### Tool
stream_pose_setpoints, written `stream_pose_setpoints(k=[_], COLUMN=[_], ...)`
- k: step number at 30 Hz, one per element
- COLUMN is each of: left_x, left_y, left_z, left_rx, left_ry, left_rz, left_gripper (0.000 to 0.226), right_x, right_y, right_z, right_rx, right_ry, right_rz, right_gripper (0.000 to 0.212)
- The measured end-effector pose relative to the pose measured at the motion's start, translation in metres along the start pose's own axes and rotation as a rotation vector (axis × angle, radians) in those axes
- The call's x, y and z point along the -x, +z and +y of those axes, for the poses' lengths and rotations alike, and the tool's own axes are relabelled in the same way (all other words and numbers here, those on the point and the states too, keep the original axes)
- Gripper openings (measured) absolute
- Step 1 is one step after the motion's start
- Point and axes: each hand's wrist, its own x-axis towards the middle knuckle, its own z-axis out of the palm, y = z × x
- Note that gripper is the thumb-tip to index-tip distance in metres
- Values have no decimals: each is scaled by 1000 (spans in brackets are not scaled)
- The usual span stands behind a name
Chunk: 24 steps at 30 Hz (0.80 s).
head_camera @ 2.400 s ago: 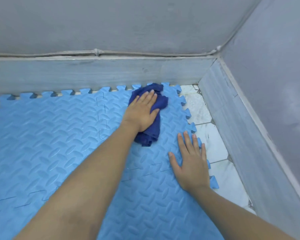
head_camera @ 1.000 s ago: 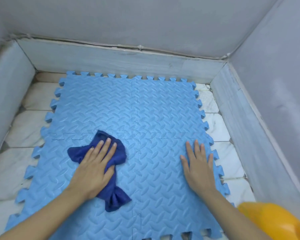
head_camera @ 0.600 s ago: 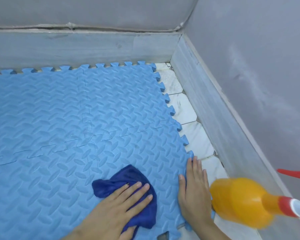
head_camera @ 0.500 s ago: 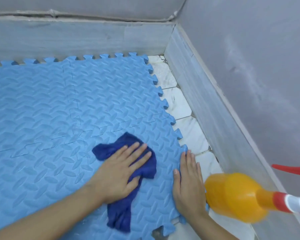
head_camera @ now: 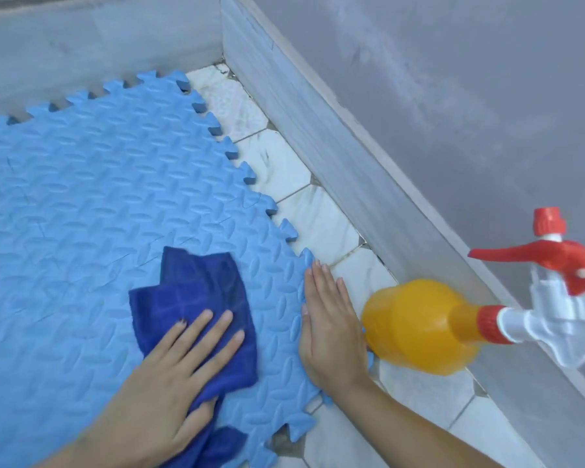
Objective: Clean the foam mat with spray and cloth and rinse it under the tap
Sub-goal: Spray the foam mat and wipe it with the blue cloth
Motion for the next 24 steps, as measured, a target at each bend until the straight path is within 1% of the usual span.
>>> stream_pose_setpoints(k=[2,5,7,9,11,12,13,14,17,19,21,22,24], left_x=[9,-36,-87,-138,-168,-172,-165,-151,-78,-37,-26,-32,-57], left_y=[4,-3,-9,-18,-25,-25,-23,-20,-8,0,2,1,-4], left_z=[9,-10,-30,-48,-55,-52,-46,-36,6,24,21,12,-13], left_rx=[-9,24,19,43,74,87,87,72,50,54,51,35,11], left_ry=[15,-48,-169,-341,-481,-506,-495,-449,-254,-166,-158,-181,-293], left_rz=[-26,45,109,155,163,160,159,158,119,85,87,92,128], left_gripper=[81,70,66,67,71,72,72,71,69,72,71,70,69], right_x=[0,-1,-1,-2,-2,-1,-1,0,1,0,-1,-2,-1], right_y=[1,1,0,0,0,0,-1,-1,-1,0,1,1,0], right_z=[-1,-2,-1,-1,-1,0,-1,-1,0,0,-1,-1,-2], right_rx=[2,18,23,29,23,17,9,5,7,19,28,30,32], right_ry=[4,10,13,13,14,17,17,18,15,9,9,8,5], right_rz=[-1,-13,-22,-25,-22,-17,-12,-8,2,-5,-6,-7,-12], right_gripper=[55,55,56,56,56,56,55,55,54,55,55,55,55])
